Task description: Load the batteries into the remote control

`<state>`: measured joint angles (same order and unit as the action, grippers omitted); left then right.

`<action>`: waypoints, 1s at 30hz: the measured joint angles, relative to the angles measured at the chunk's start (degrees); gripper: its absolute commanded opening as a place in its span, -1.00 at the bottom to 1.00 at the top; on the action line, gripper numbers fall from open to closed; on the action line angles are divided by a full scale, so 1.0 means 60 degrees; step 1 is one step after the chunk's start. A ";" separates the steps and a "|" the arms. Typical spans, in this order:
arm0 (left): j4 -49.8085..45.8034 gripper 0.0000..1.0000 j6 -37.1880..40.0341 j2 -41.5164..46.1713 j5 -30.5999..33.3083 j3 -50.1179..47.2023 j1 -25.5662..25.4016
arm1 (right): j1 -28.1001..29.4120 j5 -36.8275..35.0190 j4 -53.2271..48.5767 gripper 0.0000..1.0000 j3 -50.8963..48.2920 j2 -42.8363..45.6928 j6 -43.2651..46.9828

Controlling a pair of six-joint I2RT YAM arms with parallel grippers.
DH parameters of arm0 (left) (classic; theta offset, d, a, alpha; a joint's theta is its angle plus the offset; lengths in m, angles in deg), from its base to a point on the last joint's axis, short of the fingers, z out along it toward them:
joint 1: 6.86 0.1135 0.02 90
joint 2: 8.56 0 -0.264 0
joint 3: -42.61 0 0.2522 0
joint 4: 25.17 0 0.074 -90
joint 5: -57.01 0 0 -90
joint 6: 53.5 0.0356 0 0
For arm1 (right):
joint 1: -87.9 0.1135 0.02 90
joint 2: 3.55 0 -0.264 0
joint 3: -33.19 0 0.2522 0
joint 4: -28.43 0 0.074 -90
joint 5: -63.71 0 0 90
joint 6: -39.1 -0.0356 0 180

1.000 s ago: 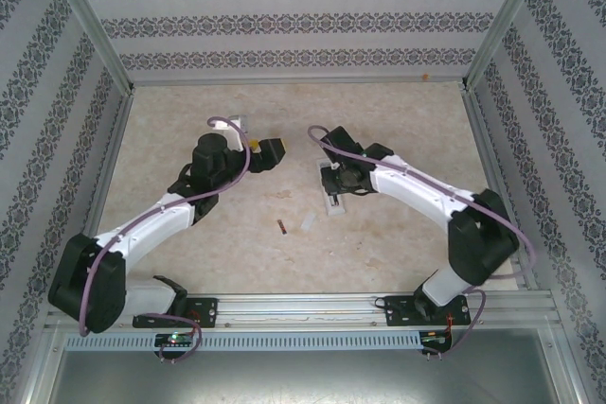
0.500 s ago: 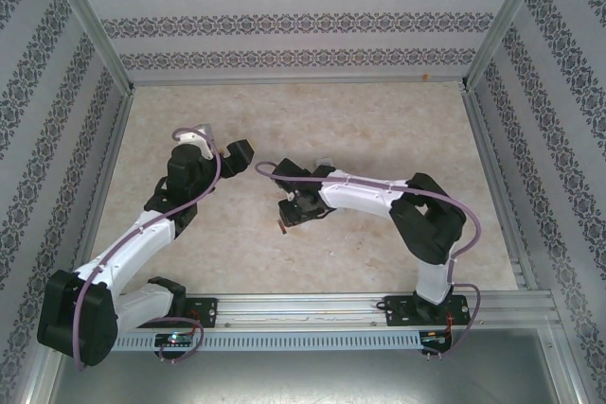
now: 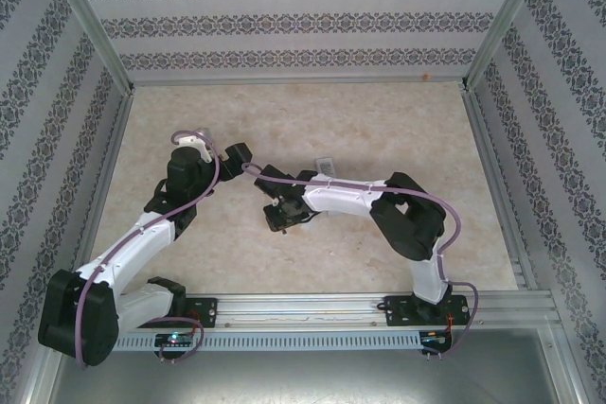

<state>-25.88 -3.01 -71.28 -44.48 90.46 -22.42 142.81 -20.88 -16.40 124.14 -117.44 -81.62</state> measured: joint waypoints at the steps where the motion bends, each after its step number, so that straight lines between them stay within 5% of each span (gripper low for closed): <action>1: 0.0000 0.91 -0.0004 0.0000 0.0000 -0.0022 0.0007 | 0.0015 -0.0029 0.0004 -0.60 0.0022 -0.0084 -0.0007; 16: 0.0058 0.93 -0.0251 -0.0160 -0.0423 -0.0098 0.0051 | -0.0222 -0.0280 0.0011 -0.78 -0.0342 0.0827 -0.0117; 23: 0.0863 0.97 -0.0182 -0.0991 -0.1960 -0.0055 0.0047 | -0.1730 -0.0361 0.0576 -0.77 -0.1359 0.3468 -0.0182; 30: 0.1599 1.00 -0.0295 -0.1974 -0.3246 0.0117 -0.0029 | -0.2874 -0.0867 0.0874 -0.76 -0.2466 0.4065 -0.0073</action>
<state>-16.28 -4.78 -83.12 -63.95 91.16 -22.59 125.57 -26.08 -11.15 109.34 -93.04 -82.05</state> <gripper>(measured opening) 0.998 0.120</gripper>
